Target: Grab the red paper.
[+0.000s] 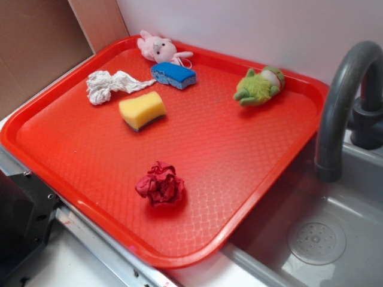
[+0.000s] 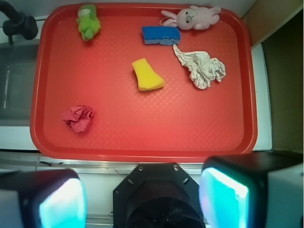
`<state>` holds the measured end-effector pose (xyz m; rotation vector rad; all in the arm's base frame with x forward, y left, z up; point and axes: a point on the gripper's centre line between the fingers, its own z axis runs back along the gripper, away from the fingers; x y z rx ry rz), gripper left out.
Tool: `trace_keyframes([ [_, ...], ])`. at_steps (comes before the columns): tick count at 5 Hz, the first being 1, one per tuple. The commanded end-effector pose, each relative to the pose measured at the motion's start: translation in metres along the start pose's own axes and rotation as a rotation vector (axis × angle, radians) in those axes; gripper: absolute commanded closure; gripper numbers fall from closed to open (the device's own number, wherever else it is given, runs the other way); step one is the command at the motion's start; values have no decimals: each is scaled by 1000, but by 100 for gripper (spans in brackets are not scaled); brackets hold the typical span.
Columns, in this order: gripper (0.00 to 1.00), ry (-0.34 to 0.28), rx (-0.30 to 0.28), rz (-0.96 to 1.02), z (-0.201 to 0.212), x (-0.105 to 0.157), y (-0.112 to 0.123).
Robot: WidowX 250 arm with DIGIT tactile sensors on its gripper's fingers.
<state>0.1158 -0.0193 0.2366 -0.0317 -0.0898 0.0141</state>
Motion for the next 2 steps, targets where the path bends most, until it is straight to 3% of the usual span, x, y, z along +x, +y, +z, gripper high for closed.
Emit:
trace_keyframes([
  [1, 0, 0, 0, 0, 0, 0, 0],
  [2, 0, 7, 54, 246, -11, -11, -45],
])
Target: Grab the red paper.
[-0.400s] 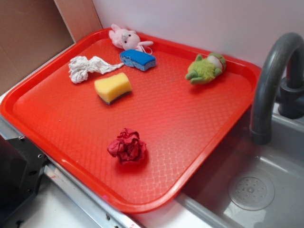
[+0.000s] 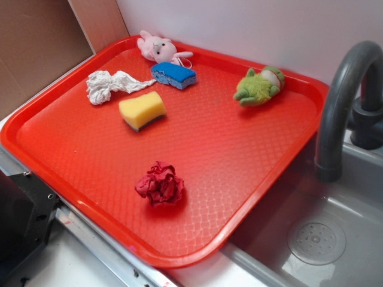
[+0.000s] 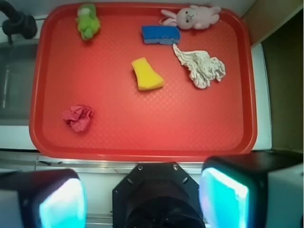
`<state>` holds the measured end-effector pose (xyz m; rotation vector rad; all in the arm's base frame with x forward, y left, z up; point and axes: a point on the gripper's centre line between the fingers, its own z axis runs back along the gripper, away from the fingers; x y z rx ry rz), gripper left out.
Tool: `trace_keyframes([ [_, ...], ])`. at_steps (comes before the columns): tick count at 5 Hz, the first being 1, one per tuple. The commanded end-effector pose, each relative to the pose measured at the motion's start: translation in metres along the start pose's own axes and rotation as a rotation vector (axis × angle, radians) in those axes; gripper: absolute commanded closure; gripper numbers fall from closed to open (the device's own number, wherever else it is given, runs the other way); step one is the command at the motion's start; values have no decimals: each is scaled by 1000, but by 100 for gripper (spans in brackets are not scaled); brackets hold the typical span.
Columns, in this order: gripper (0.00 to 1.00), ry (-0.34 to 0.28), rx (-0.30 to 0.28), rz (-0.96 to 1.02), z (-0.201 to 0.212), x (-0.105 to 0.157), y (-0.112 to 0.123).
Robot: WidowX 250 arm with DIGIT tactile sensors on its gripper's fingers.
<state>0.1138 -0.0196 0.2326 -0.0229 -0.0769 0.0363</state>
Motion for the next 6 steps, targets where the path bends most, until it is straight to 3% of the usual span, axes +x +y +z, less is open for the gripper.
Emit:
trace_keyframes([
  [1, 0, -11, -10, 479, -20, -7, -78],
  [2, 0, -37, -11, 666, -46, 10, -96],
  [3, 0, -33, 15, 711, -83, 26, -105],
  [4, 0, -79, 50, 709, -115, 40, -114],
  [6, 0, -8, 100, 675, -170, 47, -121],
])
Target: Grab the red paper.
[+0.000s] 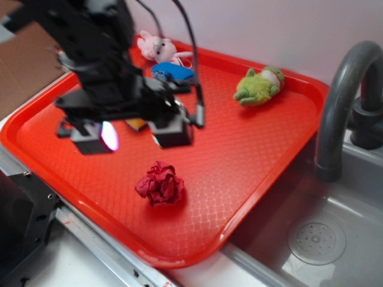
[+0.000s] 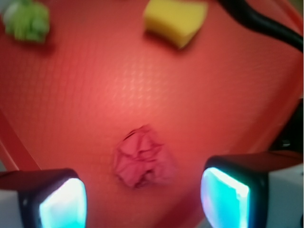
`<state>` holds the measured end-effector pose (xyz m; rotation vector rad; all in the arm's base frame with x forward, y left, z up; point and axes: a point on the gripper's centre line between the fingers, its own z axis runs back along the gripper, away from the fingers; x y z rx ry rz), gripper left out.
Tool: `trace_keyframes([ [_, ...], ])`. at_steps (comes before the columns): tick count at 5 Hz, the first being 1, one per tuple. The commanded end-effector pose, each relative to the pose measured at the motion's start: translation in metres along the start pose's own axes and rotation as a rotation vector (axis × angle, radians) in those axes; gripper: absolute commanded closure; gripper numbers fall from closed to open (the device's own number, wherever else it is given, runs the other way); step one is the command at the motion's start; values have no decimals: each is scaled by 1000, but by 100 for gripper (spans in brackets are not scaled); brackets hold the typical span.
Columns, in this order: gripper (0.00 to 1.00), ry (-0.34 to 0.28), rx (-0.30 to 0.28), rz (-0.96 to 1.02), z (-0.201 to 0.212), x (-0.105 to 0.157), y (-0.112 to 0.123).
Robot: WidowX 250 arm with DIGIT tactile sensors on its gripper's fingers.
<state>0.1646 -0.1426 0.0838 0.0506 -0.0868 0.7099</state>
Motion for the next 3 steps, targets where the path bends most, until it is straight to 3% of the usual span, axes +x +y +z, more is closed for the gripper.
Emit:
trace_keyframes([
  [1, 0, 20, 34, 28, -30, 10, -4],
  [2, 0, 37, 97, 35, -52, 11, 6],
  [3, 0, 40, 112, 33, -64, 11, 10],
])
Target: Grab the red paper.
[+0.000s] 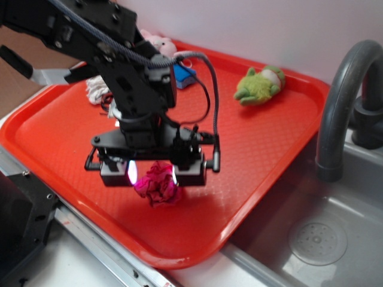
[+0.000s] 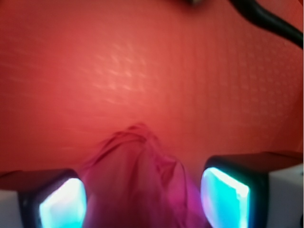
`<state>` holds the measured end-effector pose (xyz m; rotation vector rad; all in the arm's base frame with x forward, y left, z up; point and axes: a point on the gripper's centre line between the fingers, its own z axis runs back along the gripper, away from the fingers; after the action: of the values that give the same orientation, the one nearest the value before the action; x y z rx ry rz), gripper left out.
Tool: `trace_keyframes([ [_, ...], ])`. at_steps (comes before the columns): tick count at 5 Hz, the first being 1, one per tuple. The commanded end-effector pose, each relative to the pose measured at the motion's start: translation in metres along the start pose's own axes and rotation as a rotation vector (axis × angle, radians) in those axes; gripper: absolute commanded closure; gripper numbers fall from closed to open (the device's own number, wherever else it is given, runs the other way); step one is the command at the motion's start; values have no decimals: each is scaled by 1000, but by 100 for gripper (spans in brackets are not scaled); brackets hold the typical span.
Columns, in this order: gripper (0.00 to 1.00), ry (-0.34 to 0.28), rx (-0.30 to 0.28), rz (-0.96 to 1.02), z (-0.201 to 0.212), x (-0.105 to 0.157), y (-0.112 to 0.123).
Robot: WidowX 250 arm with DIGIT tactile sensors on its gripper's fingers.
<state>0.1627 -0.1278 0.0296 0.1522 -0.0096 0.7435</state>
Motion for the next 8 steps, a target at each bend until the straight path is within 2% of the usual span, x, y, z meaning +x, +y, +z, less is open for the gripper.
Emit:
trace_keyframes([
  [1, 0, 32, -23, -20, -19, 7, -2],
  [2, 100, 22, -24, -33, -20, 2, -3],
  [3, 100, 5, -25, -9, -13, 2, -1],
  [4, 100, -37, -84, 48, 26, 13, 2],
  [5, 100, -70, -119, 105, 55, 28, 10],
  [7, 100, 15, -251, -114, 113, 69, 44],
  [8, 100, -30, -275, -90, 137, 75, 62],
])
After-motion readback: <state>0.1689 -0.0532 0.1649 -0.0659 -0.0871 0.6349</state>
